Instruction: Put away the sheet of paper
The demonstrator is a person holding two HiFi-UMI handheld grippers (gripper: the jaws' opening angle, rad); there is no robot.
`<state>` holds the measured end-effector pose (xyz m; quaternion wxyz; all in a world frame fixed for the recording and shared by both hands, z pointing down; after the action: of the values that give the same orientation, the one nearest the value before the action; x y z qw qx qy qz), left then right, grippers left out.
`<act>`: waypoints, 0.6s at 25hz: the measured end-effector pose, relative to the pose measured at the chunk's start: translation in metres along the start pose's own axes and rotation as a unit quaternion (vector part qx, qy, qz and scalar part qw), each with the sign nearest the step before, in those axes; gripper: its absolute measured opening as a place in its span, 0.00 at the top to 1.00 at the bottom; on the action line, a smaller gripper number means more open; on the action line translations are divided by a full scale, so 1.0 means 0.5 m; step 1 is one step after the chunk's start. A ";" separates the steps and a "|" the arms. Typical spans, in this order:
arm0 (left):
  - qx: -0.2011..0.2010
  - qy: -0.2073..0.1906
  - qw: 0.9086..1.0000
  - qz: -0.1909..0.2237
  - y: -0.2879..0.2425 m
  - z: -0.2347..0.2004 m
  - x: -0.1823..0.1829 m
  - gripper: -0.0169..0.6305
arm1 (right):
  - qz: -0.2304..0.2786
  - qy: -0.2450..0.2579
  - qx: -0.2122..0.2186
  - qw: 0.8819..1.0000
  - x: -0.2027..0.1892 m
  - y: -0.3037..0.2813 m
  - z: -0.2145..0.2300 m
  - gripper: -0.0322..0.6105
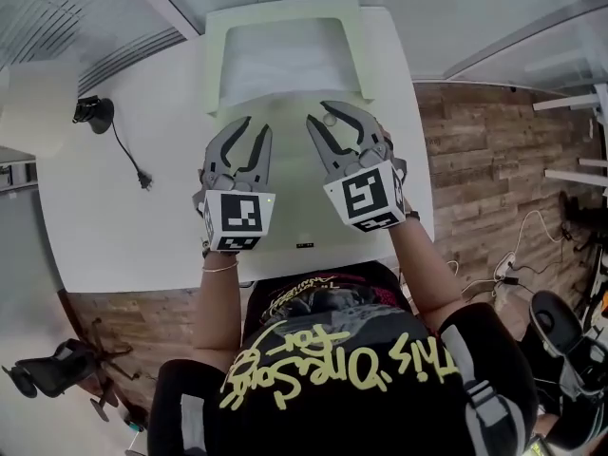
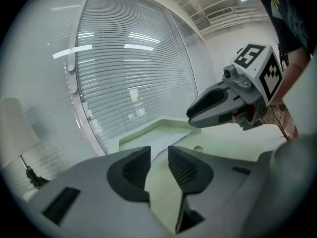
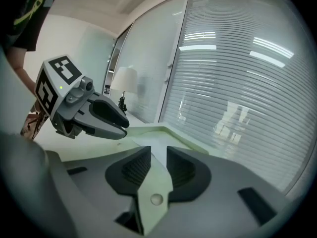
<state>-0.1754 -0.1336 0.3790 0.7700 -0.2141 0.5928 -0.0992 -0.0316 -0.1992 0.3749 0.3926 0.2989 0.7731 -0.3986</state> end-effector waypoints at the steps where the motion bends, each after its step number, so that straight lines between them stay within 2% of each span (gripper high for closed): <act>1: 0.000 -0.002 1.000 0.002 0.005 0.004 0.002 0.80 | 0.007 -0.008 -0.001 1.000 0.001 0.006 0.000 0.80; 4: -0.003 0.015 1.000 0.014 0.015 0.011 0.009 0.81 | 0.025 -0.031 0.003 0.999 0.002 0.018 0.003 0.82; 10: -0.021 0.108 0.992 0.053 0.032 0.020 0.025 0.88 | 0.057 -0.061 0.002 0.997 -0.006 0.036 0.010 0.89; 15: 0.003 0.115 0.991 0.068 0.041 0.038 0.039 0.90 | 0.080 -0.066 0.014 0.995 -0.015 0.052 0.024 0.91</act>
<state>-0.1538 -0.1191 0.3569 0.7022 -0.1583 0.6904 -0.0722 -0.0034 -0.1974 0.3671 0.4693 0.3380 0.7132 -0.3960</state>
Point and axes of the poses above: the fingertips, and each gripper's own axes: y backward along the fingers, z to its right, x out of its top, the point moved 8 cm from there along y, backward along the fingers, and after that the axes turned 9 degrees about y, right-handed, at the moved point
